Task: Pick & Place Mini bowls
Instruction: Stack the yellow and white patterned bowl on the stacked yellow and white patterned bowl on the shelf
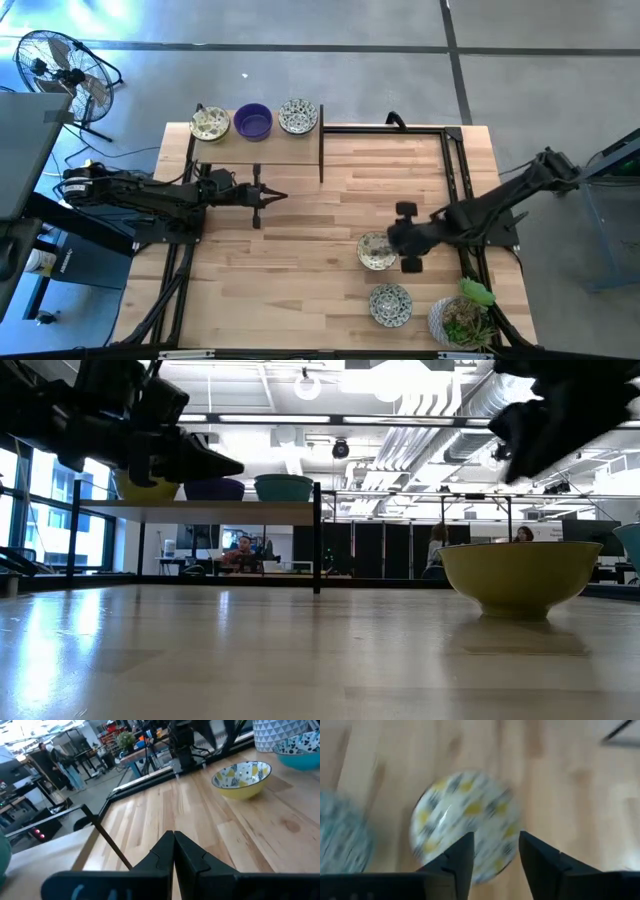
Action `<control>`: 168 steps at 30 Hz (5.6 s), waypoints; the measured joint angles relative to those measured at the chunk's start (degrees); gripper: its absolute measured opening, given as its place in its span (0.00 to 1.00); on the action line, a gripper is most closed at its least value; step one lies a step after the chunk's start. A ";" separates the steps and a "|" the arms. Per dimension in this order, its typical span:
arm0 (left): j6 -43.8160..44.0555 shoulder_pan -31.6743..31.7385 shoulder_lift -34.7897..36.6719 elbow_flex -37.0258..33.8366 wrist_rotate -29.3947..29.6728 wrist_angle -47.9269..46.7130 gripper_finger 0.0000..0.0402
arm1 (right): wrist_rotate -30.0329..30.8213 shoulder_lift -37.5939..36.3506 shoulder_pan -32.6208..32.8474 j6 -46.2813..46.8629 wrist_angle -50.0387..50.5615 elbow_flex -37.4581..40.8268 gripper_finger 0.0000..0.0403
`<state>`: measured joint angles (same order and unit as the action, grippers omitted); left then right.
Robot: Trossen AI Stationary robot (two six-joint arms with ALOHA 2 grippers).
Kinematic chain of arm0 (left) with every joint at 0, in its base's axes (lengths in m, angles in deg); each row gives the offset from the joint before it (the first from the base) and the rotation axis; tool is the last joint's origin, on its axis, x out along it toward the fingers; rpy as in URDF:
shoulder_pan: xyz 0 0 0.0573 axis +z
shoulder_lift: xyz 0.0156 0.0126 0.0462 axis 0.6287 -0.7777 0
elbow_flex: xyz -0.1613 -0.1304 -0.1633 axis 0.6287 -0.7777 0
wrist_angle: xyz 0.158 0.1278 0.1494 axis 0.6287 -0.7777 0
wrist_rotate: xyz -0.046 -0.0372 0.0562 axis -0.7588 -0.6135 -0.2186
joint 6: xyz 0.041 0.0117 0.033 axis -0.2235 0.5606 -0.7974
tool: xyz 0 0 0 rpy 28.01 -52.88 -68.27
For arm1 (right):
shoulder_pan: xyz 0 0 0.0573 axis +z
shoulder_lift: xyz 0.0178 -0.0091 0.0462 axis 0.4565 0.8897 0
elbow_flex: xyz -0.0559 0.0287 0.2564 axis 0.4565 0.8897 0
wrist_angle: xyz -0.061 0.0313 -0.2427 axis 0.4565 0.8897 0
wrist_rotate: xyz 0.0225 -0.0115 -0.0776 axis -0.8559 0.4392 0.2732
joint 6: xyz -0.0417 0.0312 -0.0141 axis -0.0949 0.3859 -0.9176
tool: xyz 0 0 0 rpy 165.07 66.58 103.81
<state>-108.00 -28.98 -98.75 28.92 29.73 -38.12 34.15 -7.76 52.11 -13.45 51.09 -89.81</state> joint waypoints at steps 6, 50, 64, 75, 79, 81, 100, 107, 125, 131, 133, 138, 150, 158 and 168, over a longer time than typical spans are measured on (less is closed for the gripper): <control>-0.42 0.10 0.00 0.00 -0.30 0.25 0.01 | -7.19 10.40 4.91 2.83 11.50 -7.56 0.45; 0.63 0.11 -0.15 0.00 -1.25 -1.43 0.01 | 2.22 26.47 -0.72 -33.57 4.05 -19.32 0.01; -2.03 0.11 -0.15 0.02 -1.21 -1.89 0.01 | -4.68 38.26 -12.02 -58.21 -5.88 -31.96 0.02; -2.19 0.11 -0.15 0.04 -1.49 -3.12 0.01 | -9.08 47.89 -16.35 -68.25 -5.07 -41.36 0.02; -2.19 0.11 -0.15 0.05 -1.47 -2.94 0.01 | -9.35 48.72 -16.81 -69.88 -5.19 -41.45 0.02; -2.19 0.11 -0.15 0.07 -1.47 -3.05 0.01 | -9.70 49.10 -17.25 -70.55 -5.55 -41.49 0.03; -2.19 0.13 -0.15 0.07 -1.63 -4.92 0.01 | -7.23 49.26 -16.79 -68.19 -10.10 -41.53 0.26; -2.49 0.12 -0.15 0.07 -1.65 -4.90 0.01 | -8.67 42.41 -16.19 -54.79 -5.38 -41.53 0.34; 3.70 0.11 -0.15 0.07 -4.73 -4.92 0.01 | -24.69 15.72 -25.47 -31.23 -62.66 7.49 0.04; 13.05 0.11 -0.15 1.85 -6.37 -8.95 0.01 | -23.11 11.18 -27.90 -27.89 -84.12 20.43 0.01; 15.94 0.11 -0.13 3.88 -7.92 -13.32 0.01 | -22.47 10.15 -28.40 -27.15 -88.17 23.34 0.01; 18.67 -1.96 -0.15 11.27 -7.53 -31.50 0.01 | -22.29 9.10 -28.74 -27.07 -93.78 27.82 0.00; 21.61 -12.55 -2.06 30.49 4.44 -71.09 0.01 | -21.34 9.07 -28.19 -27.15 -95.78 29.57 0.00; 25.17 -19.33 -11.02 38.44 4.52 -80.59 0.06 | -21.42 9.07 -28.19 -27.28 -95.47 29.57 0.01; 23.76 -20.50 -23.02 46.50 4.56 -80.96 0.44 | -21.49 9.07 -28.19 -27.26 -94.94 29.57 0.00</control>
<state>-84.24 -49.48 -121.77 75.42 34.29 -119.08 12.66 1.30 23.92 -40.71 -43.85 -60.25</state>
